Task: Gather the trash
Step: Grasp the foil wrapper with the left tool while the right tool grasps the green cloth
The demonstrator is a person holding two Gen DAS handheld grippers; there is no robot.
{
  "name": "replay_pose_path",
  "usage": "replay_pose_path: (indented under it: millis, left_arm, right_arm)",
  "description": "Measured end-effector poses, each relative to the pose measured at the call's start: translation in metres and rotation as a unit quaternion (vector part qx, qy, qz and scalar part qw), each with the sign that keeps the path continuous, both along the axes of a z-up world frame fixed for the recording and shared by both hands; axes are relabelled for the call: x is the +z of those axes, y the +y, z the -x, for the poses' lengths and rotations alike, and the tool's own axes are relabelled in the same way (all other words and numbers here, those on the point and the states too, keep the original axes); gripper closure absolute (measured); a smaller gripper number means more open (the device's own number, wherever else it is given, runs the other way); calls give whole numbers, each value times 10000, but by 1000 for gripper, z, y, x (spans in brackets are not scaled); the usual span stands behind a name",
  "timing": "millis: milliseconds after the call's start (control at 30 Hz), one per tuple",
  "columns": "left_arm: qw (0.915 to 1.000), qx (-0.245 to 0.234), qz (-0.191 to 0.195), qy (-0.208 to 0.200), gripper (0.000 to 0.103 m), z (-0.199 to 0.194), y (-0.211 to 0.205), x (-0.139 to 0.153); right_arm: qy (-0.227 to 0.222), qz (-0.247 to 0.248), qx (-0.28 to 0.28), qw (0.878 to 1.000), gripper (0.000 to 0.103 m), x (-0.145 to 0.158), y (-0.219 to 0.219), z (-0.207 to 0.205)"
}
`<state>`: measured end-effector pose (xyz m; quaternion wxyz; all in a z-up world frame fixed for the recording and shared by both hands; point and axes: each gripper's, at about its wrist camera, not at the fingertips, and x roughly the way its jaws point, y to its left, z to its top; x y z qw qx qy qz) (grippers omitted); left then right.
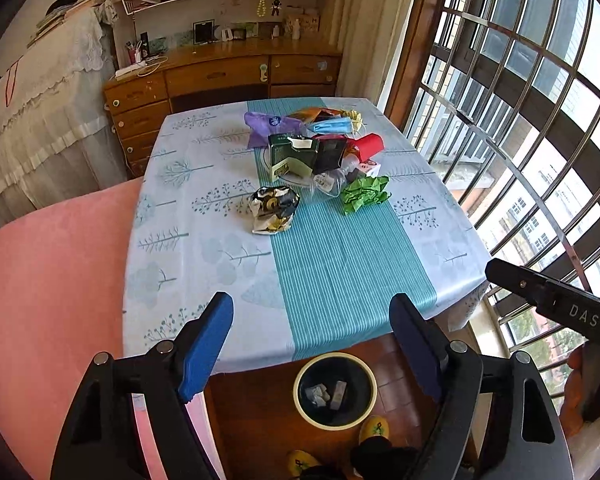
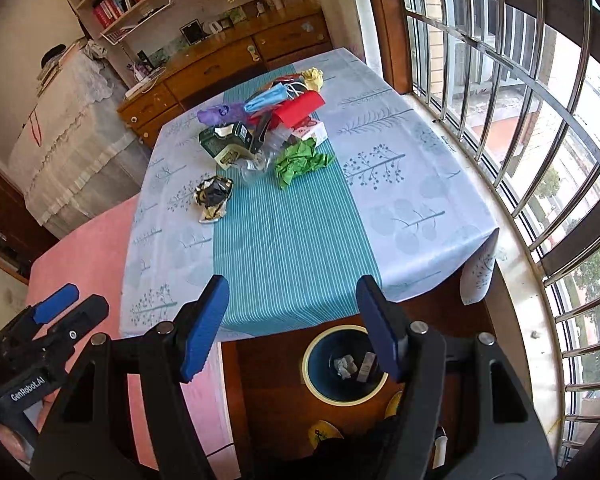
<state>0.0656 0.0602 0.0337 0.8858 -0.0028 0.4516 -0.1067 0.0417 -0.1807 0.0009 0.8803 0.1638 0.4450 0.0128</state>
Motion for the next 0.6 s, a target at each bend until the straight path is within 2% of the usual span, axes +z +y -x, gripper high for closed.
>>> replay_pose_path:
  millis: [133,267,600]
  left_arm:
    - [9999,90,-90,108,21,-32,-3,1]
    - [9991,284,-148,267,21,-72,-8,-8]
    - [9902,1059,22,907,21,-190,-13,-69]
  right_arm:
    - [83,-184,46,9998,40,6,-4,-35]
    - [316,-352,86,9988,40,-9,-10,-84]
    - [1127,-1098,181,9874,40,-103,-37,-216]
